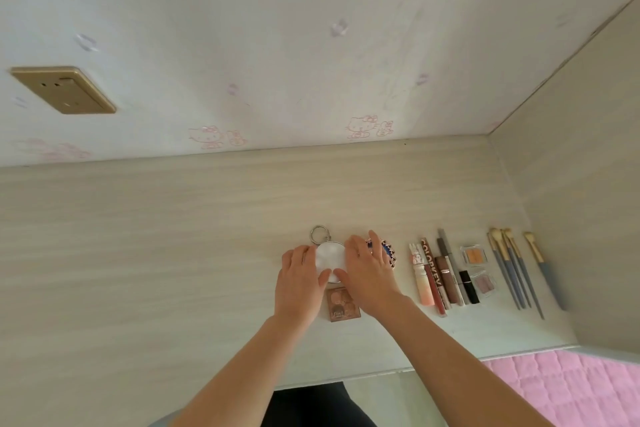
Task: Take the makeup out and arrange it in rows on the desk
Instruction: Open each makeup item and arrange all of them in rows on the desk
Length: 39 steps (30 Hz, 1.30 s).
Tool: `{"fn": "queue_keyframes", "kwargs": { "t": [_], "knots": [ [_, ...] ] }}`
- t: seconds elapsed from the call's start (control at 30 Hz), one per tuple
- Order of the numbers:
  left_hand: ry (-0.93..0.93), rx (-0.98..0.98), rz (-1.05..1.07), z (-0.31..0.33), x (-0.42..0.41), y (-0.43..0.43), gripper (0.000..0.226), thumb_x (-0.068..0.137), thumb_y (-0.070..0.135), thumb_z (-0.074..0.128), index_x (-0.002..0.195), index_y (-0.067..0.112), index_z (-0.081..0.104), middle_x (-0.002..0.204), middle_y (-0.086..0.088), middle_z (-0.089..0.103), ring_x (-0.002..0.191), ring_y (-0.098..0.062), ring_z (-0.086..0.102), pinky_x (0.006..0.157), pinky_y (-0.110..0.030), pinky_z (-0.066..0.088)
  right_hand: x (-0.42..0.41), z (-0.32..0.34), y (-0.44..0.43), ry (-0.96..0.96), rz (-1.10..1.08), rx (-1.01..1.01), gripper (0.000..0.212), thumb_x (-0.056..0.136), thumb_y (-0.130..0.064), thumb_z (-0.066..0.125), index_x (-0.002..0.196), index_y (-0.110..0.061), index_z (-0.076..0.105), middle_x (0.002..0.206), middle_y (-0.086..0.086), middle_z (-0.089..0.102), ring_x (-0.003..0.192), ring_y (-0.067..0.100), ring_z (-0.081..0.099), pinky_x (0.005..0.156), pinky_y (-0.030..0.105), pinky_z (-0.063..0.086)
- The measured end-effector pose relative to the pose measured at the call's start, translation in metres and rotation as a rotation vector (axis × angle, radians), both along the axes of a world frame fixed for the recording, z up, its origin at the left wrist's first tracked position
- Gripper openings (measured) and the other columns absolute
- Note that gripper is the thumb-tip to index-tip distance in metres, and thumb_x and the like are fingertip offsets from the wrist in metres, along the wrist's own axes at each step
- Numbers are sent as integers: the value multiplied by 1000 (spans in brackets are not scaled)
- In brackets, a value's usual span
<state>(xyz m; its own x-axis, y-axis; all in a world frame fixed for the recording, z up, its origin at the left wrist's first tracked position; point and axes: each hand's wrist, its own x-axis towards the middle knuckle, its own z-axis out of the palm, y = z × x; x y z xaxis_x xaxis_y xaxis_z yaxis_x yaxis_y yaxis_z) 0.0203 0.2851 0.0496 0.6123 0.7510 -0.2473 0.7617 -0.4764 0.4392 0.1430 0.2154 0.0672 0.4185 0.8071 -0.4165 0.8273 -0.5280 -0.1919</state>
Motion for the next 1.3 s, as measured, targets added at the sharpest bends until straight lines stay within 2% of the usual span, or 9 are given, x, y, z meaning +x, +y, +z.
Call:
{"fn": "queue_keyframes", "kwargs": {
  "t": [0.33, 0.43, 0.6, 0.7, 0.77, 0.9, 1.0, 1.1, 1.3],
  "knots": [
    [-182, -129, 136, -1, 1, -8, 46, 93, 24, 58, 135, 14, 44, 127, 1, 52, 125, -20, 33, 100, -28, 36, 1, 0, 2, 22, 2, 38, 56, 96, -43, 46, 138, -8, 34, 147, 3, 32, 145, 29, 1, 115, 41, 14],
    [-245, -206, 207, 1, 1, -11, 40, 93, 19, 56, 131, 14, 43, 119, 0, 55, 121, -19, 34, 91, -24, 38, -1, -1, 2, 62, -26, 69, 54, 95, -41, 50, 135, -9, 35, 137, 3, 45, 144, 28, 3, 114, 40, 16],
    [-300, -269, 271, 2, -2, -9, 37, 92, 17, 58, 127, 15, 46, 112, 4, 54, 110, -18, 41, 75, -12, 26, -6, -5, 5, 85, -64, 111, 44, 96, -35, 49, 131, -9, 39, 126, 7, 56, 143, 25, 10, 111, 36, 15],
    [-349, -245, 293, 3, -7, -8, 33, 93, 18, 57, 125, 15, 49, 107, 3, 57, 103, -19, 48, 76, -15, 30, -7, -7, 8, 129, -114, 197, 29, 98, -28, 44, 119, -9, 45, 118, 7, 60, 137, 22, 19, 103, 33, 17],
    [-386, -251, 328, 4, -10, -5, 30, 94, 18, 55, 124, 15, 51, 109, 1, 60, 102, -19, 54, 83, -24, 41, -8, -7, 10, 175, -144, 236, 23, 98, -26, 44, 113, -10, 47, 117, 6, 59, 130, 21, 26, 101, 33, 29],
    [-489, -301, 383, 12, -16, 6, 25, 94, 17, 55, 119, 16, 56, 111, 1, 64, 100, -17, 60, 88, -35, 50, -16, 1, 15, 278, -226, 314, 16, 98, -27, 45, 107, -14, 46, 110, 3, 53, 115, 16, 36, 79, 30, 41],
    [-582, -395, 418, 21, -25, 16, 22, 92, 14, 58, 113, 20, 58, 109, 4, 65, 99, -14, 63, 85, -25, 52, -24, 9, 21, 320, -234, 426, 13, 98, -25, 45, 106, -15, 46, 94, -5, 47, 98, 16, 44, 70, 27, 36],
    [-633, -450, 427, 32, -37, 29, 25, 89, 12, 62, 103, 33, 57, 104, 14, 66, 93, -11, 66, 73, -10, 47, -31, 19, 31, 413, -252, 457, 13, 97, -21, 46, 109, -14, 46, 100, 2, 56, 90, 21, 55, 74, 32, 46],
    [-698, -663, 464, 52, -75, 61, 30, 80, 18, 69, 109, 25, 65, 107, 7, 67, 92, -24, 67, 78, -41, 59, -62, 38, 53, 534, -337, 469, 22, 96, -19, 48, 117, -20, 51, 104, -1, 61, 87, 14, 59, 70, 19, 45]
  ]
}}
